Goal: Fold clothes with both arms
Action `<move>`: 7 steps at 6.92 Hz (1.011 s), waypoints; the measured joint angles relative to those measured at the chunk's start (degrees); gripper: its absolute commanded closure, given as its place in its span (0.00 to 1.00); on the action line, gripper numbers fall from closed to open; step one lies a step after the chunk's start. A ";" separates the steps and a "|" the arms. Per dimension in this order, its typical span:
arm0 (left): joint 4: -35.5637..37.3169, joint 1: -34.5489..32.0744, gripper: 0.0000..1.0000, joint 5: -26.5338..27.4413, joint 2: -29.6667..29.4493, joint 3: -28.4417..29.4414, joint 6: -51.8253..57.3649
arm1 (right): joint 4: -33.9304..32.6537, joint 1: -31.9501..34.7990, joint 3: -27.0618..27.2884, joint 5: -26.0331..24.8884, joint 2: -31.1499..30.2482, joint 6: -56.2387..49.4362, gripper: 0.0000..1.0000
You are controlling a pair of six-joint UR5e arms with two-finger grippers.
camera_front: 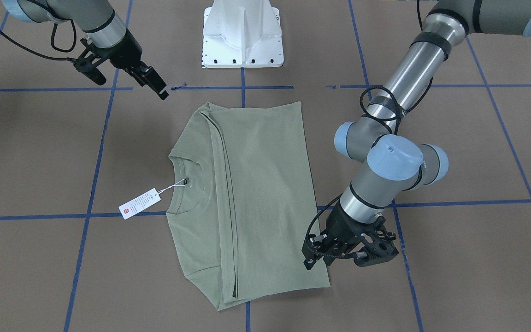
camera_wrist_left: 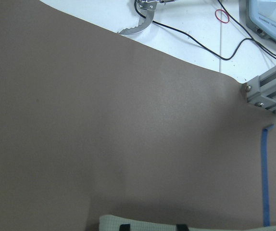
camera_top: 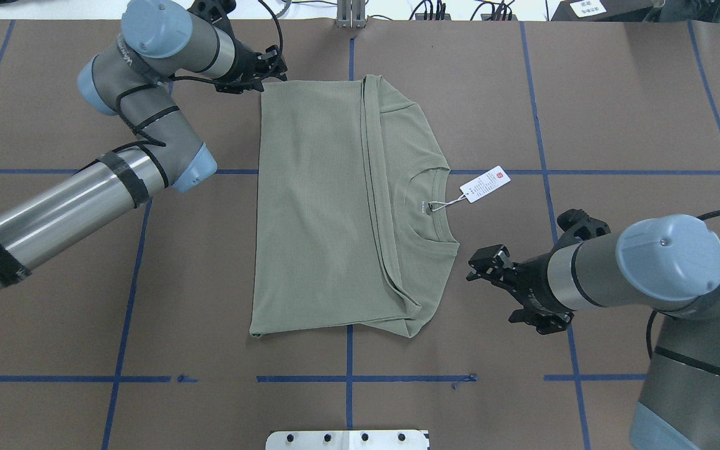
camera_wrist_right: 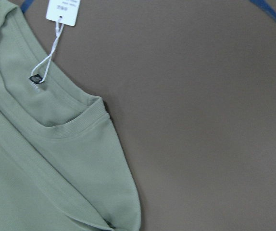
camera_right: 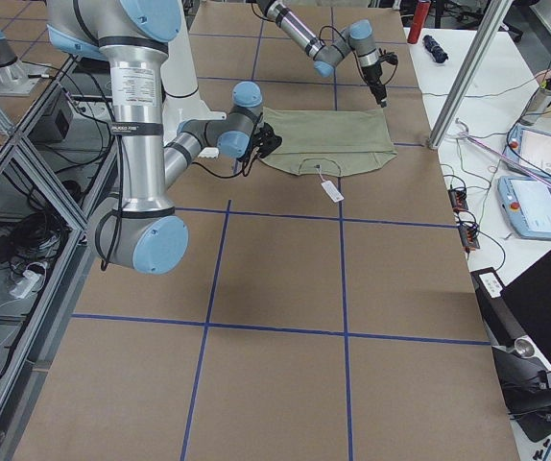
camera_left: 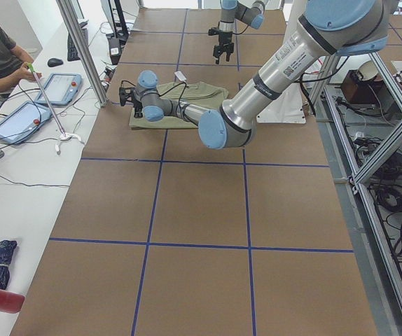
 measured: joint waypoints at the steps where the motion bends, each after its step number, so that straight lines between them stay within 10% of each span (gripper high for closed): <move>1: 2.03 -0.11 0.39 -2.80 4.46 -7.87 -0.29 | -0.02 -0.10 -3.38 -0.95 4.48 -1.98 0.00; 7: 4.66 -0.33 0.39 -5.43 11.38 -18.94 -1.65 | 0.33 -1.72 -8.08 -3.13 12.23 -47.13 0.21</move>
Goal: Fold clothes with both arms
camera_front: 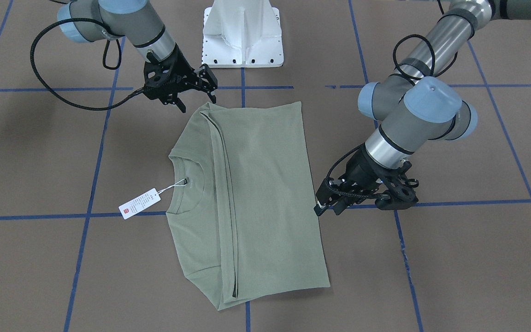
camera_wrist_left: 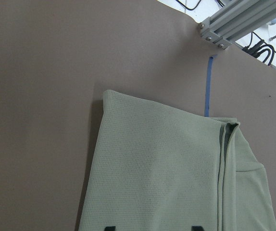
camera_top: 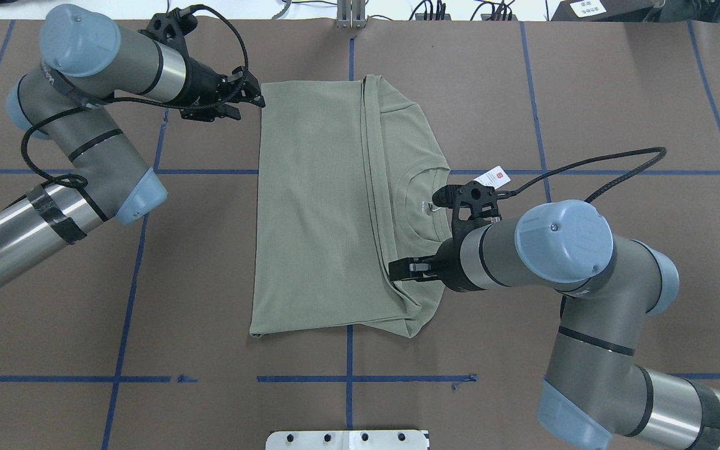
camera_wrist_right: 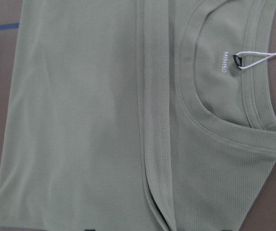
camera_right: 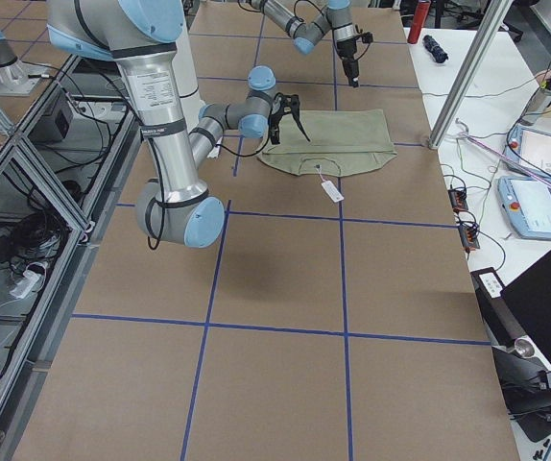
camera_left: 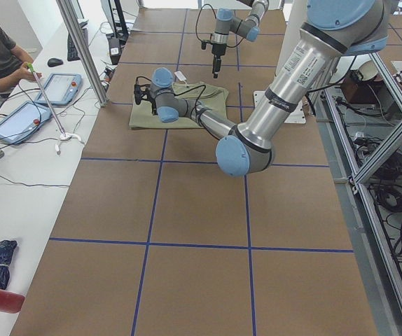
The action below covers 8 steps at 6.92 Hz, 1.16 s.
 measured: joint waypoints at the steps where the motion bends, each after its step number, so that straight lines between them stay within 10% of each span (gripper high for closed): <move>1: 0.00 0.00 0.39 0.00 0.18 -0.02 -0.02 | 0.12 -0.67 -0.93 -0.43 0.04 -5.45 0.22; 6: 0.00 0.10 0.39 0.02 0.31 -0.02 -0.98 | 0.57 -2.22 -4.59 -0.98 0.19 -11.18 0.30; 8: 0.00 0.16 0.39 0.01 0.33 -0.02 -2.03 | 0.62 -3.63 -5.53 -2.04 0.19 -11.32 0.51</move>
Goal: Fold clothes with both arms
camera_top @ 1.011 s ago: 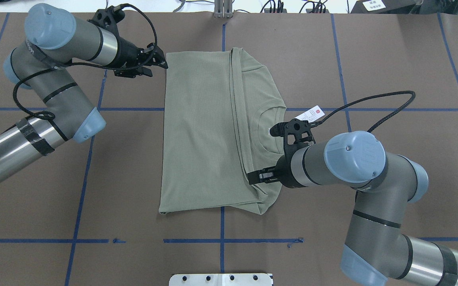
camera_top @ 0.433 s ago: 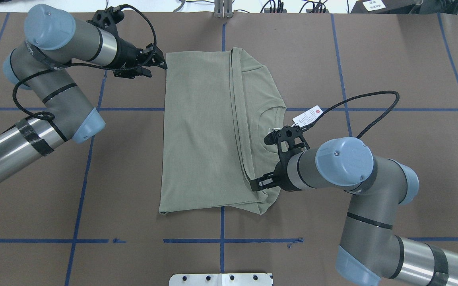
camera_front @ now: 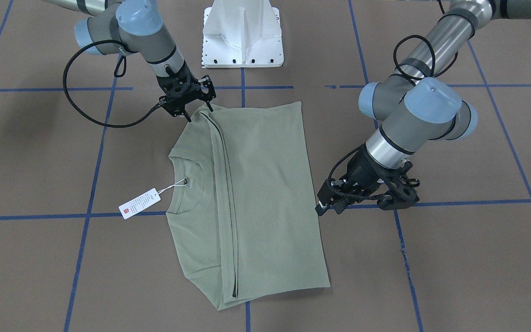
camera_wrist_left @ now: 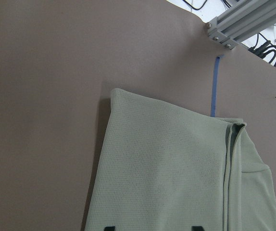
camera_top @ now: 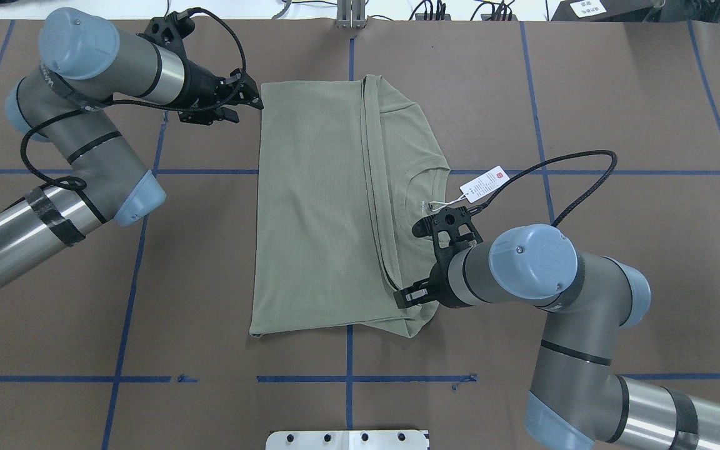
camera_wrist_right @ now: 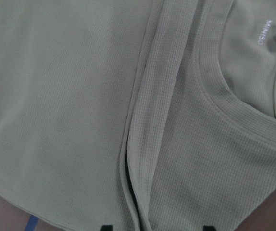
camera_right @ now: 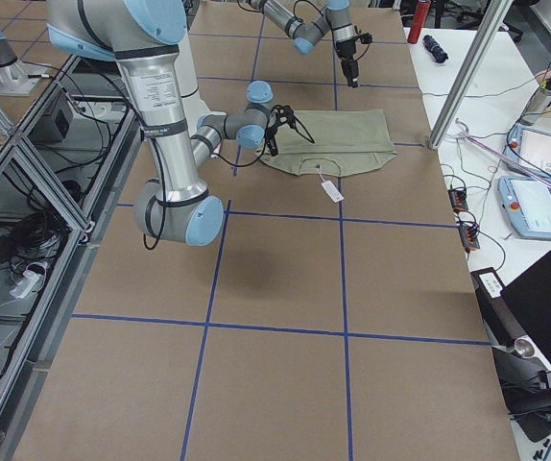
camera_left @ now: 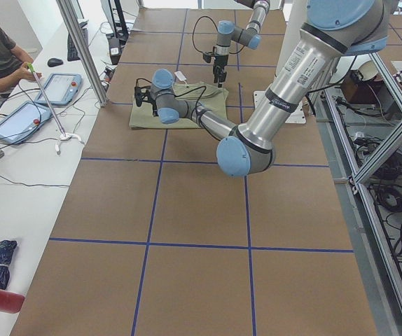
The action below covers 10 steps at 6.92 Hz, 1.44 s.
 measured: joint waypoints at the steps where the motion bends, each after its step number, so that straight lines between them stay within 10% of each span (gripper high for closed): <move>1: 0.00 0.01 0.39 0.04 0.03 0.00 -0.13 | 0.07 -1.44 -0.23 -1.67 0.00 -0.01 0.95; 10: 0.00 0.19 0.39 0.37 0.06 0.07 -0.19 | 3.93 -2.47 2.67 -4.63 -6.34 4.31 1.00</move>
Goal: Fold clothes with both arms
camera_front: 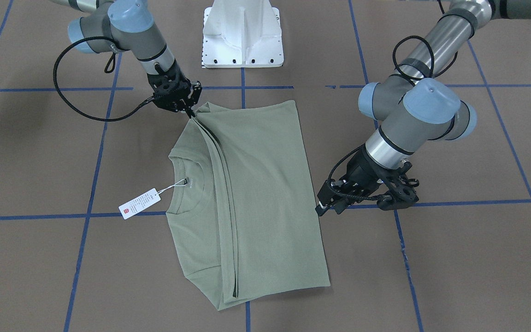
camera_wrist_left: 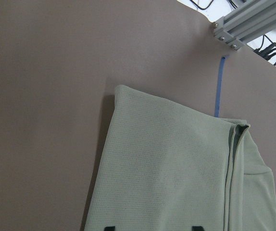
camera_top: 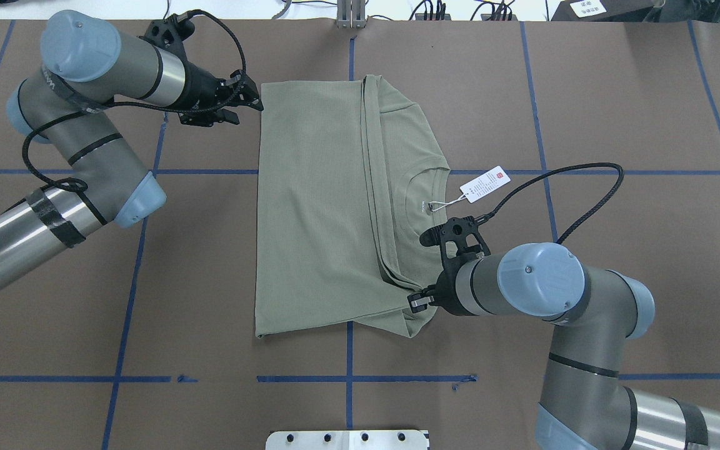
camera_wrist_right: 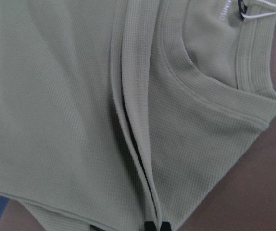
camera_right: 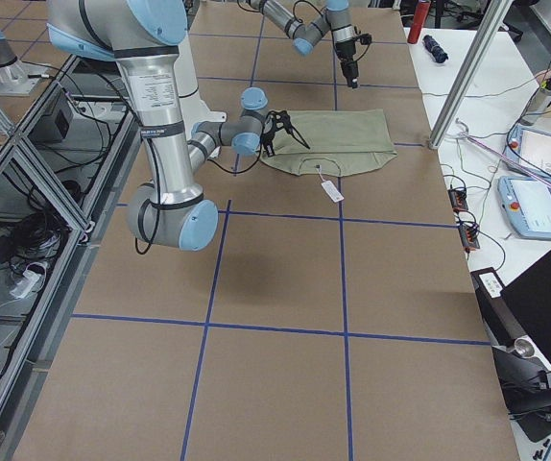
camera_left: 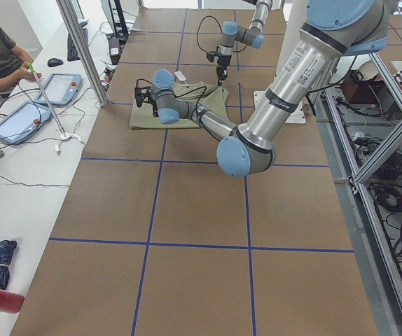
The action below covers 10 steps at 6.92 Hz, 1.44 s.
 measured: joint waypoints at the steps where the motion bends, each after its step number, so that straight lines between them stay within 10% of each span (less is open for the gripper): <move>1: 0.02 0.00 0.39 0.03 0.00 -0.04 -0.02 | 0.21 -2.05 1.69 -2.10 -1.83 2.81 1.00; 5: 0.02 -0.05 0.39 0.05 0.00 -0.07 -0.32 | 0.22 -6.83 4.15 -6.78 -2.49 9.20 0.17; 10: 0.05 -0.08 0.39 0.13 0.09 -0.02 -0.35 | 0.11 -5.16 4.16 -6.57 -1.80 20.25 0.24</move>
